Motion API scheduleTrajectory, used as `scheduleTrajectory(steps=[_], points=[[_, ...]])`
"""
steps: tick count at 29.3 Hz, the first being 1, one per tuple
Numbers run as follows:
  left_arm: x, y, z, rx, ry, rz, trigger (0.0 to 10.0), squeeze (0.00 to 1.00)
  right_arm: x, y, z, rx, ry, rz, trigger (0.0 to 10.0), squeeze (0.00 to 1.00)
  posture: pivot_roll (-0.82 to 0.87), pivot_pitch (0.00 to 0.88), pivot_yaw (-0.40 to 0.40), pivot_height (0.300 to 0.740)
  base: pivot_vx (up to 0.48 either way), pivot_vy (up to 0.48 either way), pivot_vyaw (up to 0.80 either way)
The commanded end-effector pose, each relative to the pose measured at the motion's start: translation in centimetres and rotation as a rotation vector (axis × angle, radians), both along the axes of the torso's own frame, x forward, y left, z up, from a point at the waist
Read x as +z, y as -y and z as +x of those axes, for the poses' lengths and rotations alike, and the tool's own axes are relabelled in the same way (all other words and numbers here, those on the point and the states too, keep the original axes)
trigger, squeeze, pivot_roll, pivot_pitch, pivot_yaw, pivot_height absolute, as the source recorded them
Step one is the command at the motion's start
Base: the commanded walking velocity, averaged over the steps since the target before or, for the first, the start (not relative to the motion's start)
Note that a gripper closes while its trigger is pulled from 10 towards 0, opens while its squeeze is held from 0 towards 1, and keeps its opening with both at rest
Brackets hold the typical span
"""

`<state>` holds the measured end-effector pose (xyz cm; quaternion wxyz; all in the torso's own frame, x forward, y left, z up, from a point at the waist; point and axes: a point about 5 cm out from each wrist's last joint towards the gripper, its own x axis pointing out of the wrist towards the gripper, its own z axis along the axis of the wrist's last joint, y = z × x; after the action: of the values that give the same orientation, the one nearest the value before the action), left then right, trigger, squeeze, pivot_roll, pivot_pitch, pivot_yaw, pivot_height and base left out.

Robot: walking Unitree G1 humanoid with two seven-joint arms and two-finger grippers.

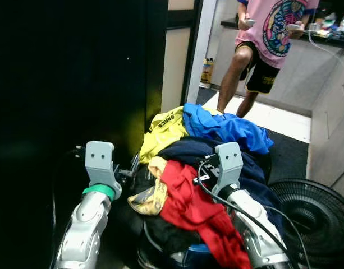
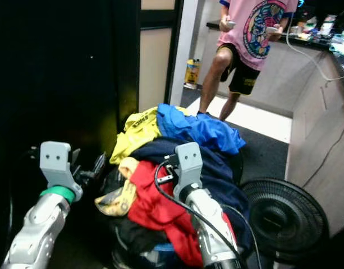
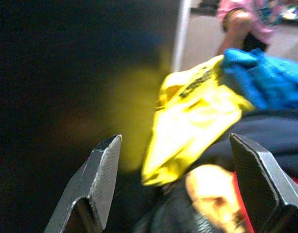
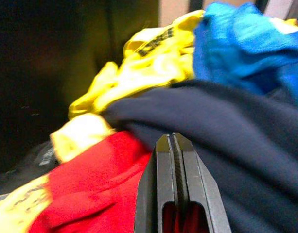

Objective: Clothes washing

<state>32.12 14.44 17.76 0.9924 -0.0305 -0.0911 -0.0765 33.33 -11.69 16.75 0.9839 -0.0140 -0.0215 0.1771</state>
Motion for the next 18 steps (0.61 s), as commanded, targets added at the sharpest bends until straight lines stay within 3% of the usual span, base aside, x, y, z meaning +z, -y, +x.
scheduleTrajectory(steps=[1,4,13,18], points=[[-0.42,0.00,0.00,-0.006,-0.016,0.006,10.0,0.00,-0.08,0.11,0.01,-0.003,-0.015,0.011,10.0,0.00,-0.03,0.013,-0.007,0.740,0.375,0.000,-0.80],[-0.44,0.00,0.01,-0.007,-0.016,0.006,10.0,0.00,-0.10,0.15,0.02,-0.007,-0.020,0.013,10.0,0.00,-0.03,0.013,-0.007,0.740,0.375,0.000,-0.80],[-0.50,0.05,0.27,-0.016,-0.027,0.009,10.0,0.00,0.07,0.21,0.03,-0.021,-0.014,0.015,10.0,0.00,-0.03,0.013,-0.007,0.740,0.345,0.000,0.00],[-0.10,0.26,0.14,-0.040,-0.002,0.015,10.0,0.00,0.50,0.22,0.19,-0.031,0.000,0.029,10.0,0.00,-0.01,0.007,0.007,0.740,0.000,0.000,0.00]])
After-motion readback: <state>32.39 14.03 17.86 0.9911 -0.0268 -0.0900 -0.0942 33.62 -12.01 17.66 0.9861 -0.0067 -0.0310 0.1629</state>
